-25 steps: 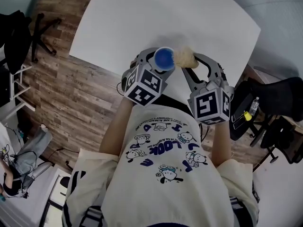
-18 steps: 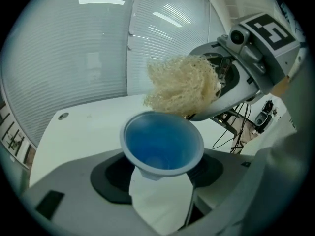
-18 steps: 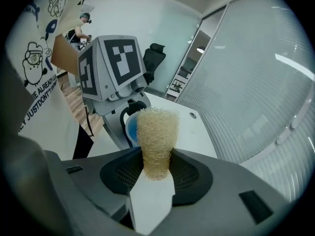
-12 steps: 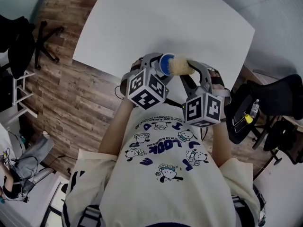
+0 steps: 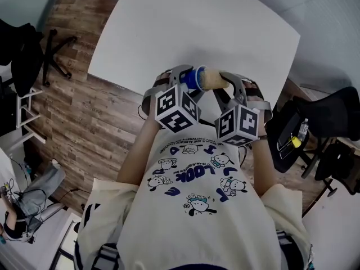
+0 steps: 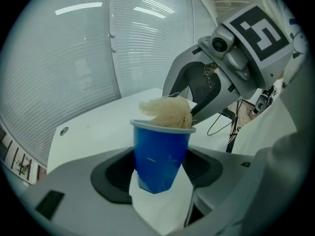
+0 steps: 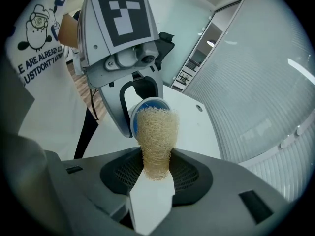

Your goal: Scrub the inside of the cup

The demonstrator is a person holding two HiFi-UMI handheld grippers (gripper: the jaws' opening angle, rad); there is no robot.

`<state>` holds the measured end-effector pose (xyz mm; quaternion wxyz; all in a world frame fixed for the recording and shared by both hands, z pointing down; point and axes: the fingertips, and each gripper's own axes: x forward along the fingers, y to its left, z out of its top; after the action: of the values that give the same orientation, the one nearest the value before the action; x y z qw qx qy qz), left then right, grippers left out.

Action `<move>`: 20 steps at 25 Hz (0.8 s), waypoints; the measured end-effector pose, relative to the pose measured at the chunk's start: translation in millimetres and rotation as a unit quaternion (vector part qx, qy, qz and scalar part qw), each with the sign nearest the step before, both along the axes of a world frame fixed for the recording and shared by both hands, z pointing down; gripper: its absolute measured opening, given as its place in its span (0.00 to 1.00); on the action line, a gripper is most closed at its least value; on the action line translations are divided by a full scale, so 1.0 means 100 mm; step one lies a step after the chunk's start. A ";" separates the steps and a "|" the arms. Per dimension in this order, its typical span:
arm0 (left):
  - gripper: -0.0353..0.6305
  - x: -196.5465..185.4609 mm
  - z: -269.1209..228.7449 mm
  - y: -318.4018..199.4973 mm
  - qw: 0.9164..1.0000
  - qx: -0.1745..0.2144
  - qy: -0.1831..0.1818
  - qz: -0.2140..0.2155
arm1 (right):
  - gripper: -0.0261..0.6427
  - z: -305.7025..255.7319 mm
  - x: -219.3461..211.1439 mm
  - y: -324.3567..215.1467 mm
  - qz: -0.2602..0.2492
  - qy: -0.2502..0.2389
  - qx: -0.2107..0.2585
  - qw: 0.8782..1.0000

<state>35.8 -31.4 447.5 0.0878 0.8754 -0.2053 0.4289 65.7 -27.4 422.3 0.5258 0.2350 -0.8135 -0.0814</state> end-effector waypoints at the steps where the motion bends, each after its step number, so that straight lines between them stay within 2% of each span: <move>1: 0.55 0.00 0.00 0.01 1.000 0.004 -0.007 0.004 | 0.31 0.03 0.00 0.01 -0.006 0.008 -0.002 1.000; 6: 0.55 0.03 -0.03 0.04 0.999 0.027 -0.032 0.026 | 0.31 0.14 0.03 0.04 -0.027 0.043 -0.013 0.999; 13: 0.54 0.01 -0.08 0.08 0.999 0.036 -0.022 0.034 | 0.31 0.21 -0.02 0.07 -0.040 0.061 -0.010 0.997; 20: 0.54 0.03 -0.11 0.10 0.997 0.053 -0.037 0.052 | 0.31 0.22 -0.05 0.09 -0.062 0.063 -0.006 0.996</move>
<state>38.4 -21.6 436.5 0.0111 0.8717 -0.1846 0.4537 61.1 -18.1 444.1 0.5711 0.1752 -0.7923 -0.1240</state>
